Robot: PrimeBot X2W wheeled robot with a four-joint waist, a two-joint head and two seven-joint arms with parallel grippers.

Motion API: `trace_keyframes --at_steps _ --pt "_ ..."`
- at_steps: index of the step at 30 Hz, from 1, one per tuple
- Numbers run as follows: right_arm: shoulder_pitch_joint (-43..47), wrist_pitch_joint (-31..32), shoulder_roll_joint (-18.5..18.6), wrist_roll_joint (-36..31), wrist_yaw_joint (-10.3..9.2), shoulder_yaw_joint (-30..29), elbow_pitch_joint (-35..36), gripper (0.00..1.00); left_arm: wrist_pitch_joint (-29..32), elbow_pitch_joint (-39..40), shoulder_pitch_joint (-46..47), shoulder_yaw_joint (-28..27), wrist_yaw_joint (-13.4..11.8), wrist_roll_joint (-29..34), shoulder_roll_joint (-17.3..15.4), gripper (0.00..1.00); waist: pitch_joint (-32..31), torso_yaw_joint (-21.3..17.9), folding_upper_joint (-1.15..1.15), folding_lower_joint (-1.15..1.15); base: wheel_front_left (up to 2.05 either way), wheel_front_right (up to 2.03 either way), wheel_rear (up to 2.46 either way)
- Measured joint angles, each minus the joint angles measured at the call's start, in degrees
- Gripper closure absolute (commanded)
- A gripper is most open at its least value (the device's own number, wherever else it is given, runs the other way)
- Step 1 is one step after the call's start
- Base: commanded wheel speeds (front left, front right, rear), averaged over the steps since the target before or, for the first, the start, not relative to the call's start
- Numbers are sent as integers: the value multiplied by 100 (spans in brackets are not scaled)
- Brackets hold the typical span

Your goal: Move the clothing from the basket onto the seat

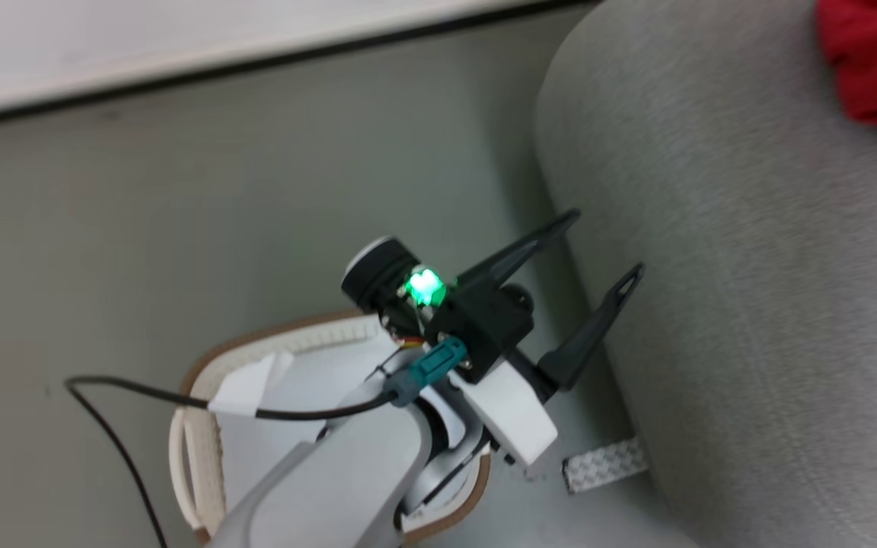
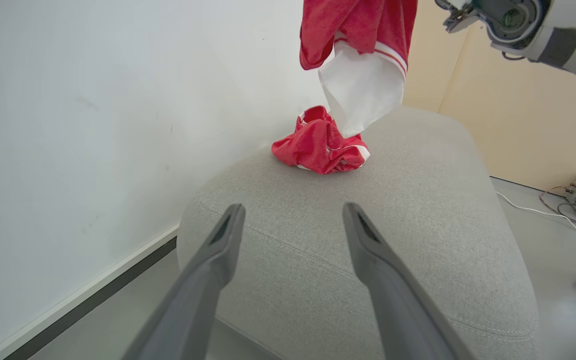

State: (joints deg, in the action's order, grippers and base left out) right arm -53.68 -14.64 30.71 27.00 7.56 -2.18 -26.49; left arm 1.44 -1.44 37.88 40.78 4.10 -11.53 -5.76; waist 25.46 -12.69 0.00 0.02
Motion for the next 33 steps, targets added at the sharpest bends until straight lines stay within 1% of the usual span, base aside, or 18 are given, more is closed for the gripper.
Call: trace_keyframes --at_steps 4,6,8,10,13,14,15,16,17,20,24,26,29,31,33 --pt "-826 167 256 -743 -1 -758 -468 100 -1 33 404 51 75 31 59 0 593 185 0 1 0 0 0" --pt "-1018 255 428 -1209 -1 -1035 -761 100 -54 26 539 112 119 11 103 0 861 304 0 1 0 0 0" --pt "-1076 360 501 -1694 0 -1295 -1106 100 -165 4 622 116 123 -40 133 0 1070 456 0 1 0 0 0" --pt "-1074 385 475 -2156 0 -1603 -1466 100 -261 -25 661 108 103 -62 154 0 1216 630 0 1 0 0 0" --pt "-909 343 254 -2837 0 -2089 -1941 100 -364 -142 675 157 84 -83 175 0 1355 867 0 1 0 0 0" --pt "-783 346 155 -3080 0 -2221 -2079 84 -392 -182 673 179 65 -85 180 0 1378 933 0 0 0 0 0" --pt "-654 343 31 -3293 0 -2375 -2187 72 -416 -213 670 198 62 -96 185 0 1388 988 0 0 0 0 0" --pt "-500 308 -243 -3549 0 -2655 -2345 53 -461 -289 635 193 37 -132 189 0 1348 1039 0 0 0 0 0" --pt "-435 288 -344 -3682 0 -2730 -2382 0 -477 -326 609 186 30 -175 180 0 1304 1047 -1 0 0 0 0" --pt "-319 183 -520 -3935 0 -2962 -2431 0 -530 -412 524 135 -5 -231 104 0 1118 1010 0 0 0 0 0" --pt "-12 40 -780 -4154 0 -2963 -2414 0 -656 -492 295 102 14 -423 36 0 728 897 0 -1 0 0 0" --pt "179 -7 -906 -4162 0 -2850 -2347 0 -721 -538 125 40 -18 -487 -34 0 490 840 -1 -1 0 0 0" --pt "583 -33 -1066 -4159 0 -2595 -2131 0 -836 -656 -196 -79 -182 -638 -133 0 79 762 0 -2 0 0 0" --pt "891 -34 -1190 -4023 0 -2415 -1791 0 -859 -701 -489 -159 -249 -804 -191 0 -227 718 0 -2 0 0 0" --pt "1224 -41 -1304 -3851 0 -2185 -1416 0 -860 -722 -761 -219 -382 -824 -286 0 -545 684 0 -3 0 0 0"
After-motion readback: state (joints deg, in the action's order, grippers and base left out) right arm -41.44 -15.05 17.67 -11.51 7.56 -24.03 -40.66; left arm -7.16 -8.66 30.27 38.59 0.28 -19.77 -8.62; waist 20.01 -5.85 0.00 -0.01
